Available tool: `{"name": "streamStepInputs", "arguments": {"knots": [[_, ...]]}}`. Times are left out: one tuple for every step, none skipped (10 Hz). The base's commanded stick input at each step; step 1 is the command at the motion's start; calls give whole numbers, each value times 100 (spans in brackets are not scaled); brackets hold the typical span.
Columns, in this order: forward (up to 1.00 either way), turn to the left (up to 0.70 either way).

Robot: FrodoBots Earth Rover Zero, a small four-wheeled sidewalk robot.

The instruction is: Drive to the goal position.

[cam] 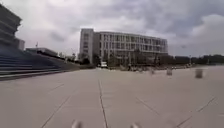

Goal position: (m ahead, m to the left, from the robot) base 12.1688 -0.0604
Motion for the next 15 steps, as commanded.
{"name": "streamStepInputs", "arguments": {"knots": [[85, 0], [85, 0], [85, 0], [85, 0], [85, 0], [85, 0], [85, 0], [85, 0], [85, 0], [85, 0], [85, 0], [85, 0], [85, 0], [85, 1], [85, 2]]}}
